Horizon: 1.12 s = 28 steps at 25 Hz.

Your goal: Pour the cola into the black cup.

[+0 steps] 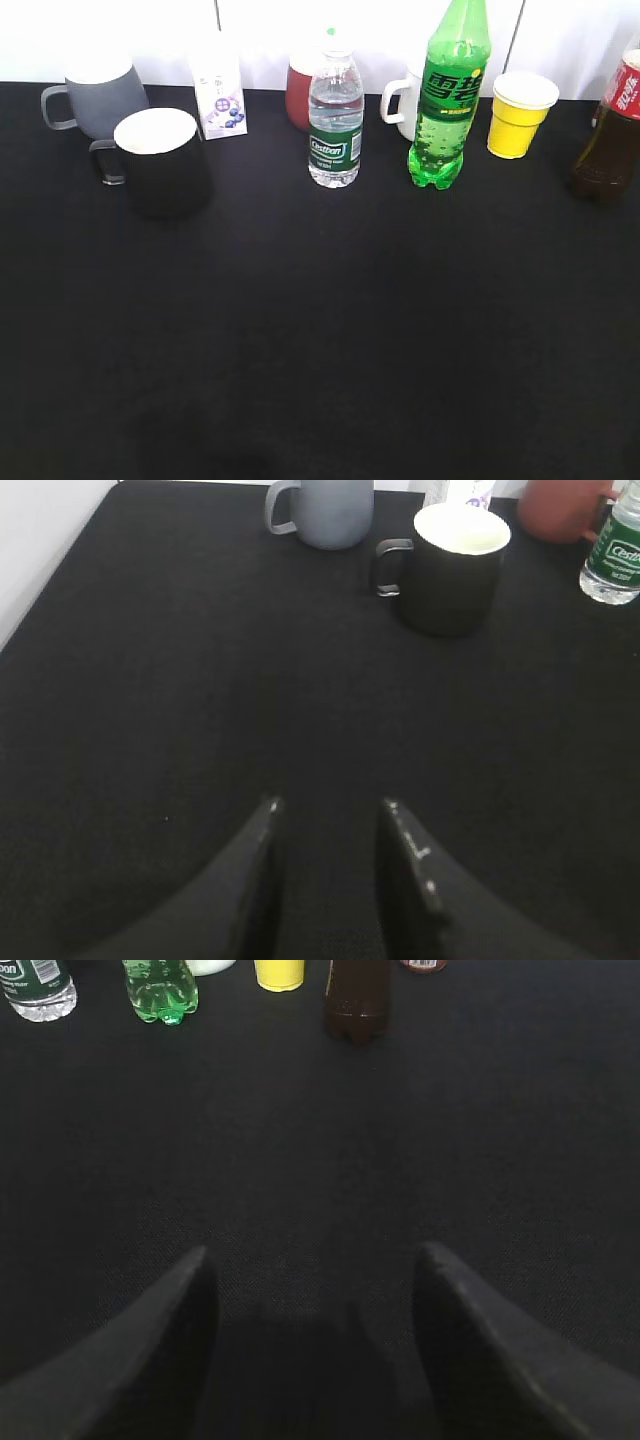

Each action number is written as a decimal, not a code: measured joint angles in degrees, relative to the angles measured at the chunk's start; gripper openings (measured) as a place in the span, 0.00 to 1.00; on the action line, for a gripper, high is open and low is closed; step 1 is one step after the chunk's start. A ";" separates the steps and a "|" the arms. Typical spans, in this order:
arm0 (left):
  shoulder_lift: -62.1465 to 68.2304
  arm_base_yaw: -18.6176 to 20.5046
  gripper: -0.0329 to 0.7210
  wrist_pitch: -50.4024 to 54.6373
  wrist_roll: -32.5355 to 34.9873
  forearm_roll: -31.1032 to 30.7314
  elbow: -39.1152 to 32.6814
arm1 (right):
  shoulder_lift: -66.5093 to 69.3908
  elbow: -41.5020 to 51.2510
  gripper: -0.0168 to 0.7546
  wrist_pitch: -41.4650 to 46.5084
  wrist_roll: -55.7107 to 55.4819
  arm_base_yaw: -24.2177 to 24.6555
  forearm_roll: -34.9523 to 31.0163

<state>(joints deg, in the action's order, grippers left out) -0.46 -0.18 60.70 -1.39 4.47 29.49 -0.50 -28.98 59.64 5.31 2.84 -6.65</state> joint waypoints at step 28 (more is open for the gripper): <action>9.78 0.00 0.29 -51.96 0.05 -2.47 -1.80 | 0.00 0.00 0.63 0.02 0.00 0.00 0.00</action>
<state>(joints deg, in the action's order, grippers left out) 9.32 -0.18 8.74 -1.34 2.00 27.68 -0.50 -28.98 59.66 5.31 2.84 -6.65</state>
